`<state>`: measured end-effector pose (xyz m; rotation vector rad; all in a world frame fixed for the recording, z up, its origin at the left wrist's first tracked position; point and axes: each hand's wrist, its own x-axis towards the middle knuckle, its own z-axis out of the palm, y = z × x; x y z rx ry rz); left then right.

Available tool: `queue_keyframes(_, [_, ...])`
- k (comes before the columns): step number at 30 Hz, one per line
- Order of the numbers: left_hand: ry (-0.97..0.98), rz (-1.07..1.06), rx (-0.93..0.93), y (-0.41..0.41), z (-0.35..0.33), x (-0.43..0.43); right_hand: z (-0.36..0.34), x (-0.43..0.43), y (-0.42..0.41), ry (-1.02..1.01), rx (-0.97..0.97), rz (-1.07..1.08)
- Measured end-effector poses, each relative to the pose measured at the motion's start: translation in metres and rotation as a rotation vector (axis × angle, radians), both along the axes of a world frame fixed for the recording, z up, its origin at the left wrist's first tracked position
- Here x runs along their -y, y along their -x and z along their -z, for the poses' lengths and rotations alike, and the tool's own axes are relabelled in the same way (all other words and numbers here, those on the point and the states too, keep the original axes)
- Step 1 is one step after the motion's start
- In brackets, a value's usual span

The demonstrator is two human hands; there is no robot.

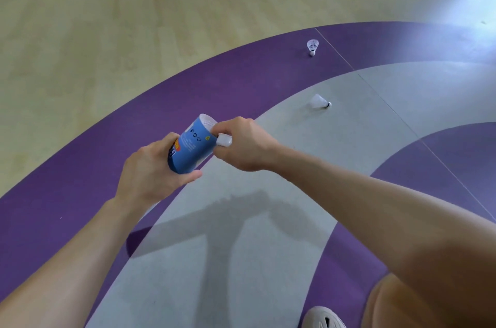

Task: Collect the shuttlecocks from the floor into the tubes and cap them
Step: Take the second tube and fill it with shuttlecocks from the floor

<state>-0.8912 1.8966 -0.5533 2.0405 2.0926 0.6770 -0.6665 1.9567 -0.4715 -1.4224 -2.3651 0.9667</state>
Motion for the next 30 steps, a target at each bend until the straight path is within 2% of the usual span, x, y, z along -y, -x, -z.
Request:
queue_keyframes(2, [-0.013, 0.008, 0.010, -0.001, 0.000, 0.001, -0.005, -0.002, 0.000, 0.018, -0.029, 0.010])
queue_keyframes(6, [0.034, 0.012, 0.022, -0.003, -0.001, 0.002, -0.010, -0.006, -0.005, 0.153, 0.100, -0.196])
queue_keyframes(8, [0.086, 0.004, 0.025, 0.000, 0.001, 0.002, -0.013, -0.016, -0.016, 0.143, 0.032, -0.129])
queue_keyframes(10, [0.089, -0.022, 0.038, 0.002, 0.000, 0.001, -0.017, -0.030, -0.033, 0.001, 0.014, -0.026])
queue_keyframes(13, [0.021, -0.112, 0.171, -0.006, -0.007, -0.006, -0.013, -0.045, -0.066, -0.161, 0.286, -0.072])
queue_keyframes(15, [0.059, -0.125, 0.299, -0.015, -0.005, -0.013, -0.002, -0.051, -0.088, -0.139, 0.460, -0.099])
queue_keyframes(18, [0.118, -0.070, 0.253, -0.028, 0.007, -0.019, 0.015, -0.061, -0.108, -0.071, 0.589, -0.121])
queue_keyframes(24, [0.080, 0.029, 0.111, -0.057, 0.026, -0.048, 0.049, -0.088, -0.128, -0.012, 0.536, -0.090])
queue_keyframes(30, [0.289, 0.051, 0.001, -0.094, 0.031, -0.098, 0.087, -0.130, -0.170, -0.020, 0.306, 0.163])
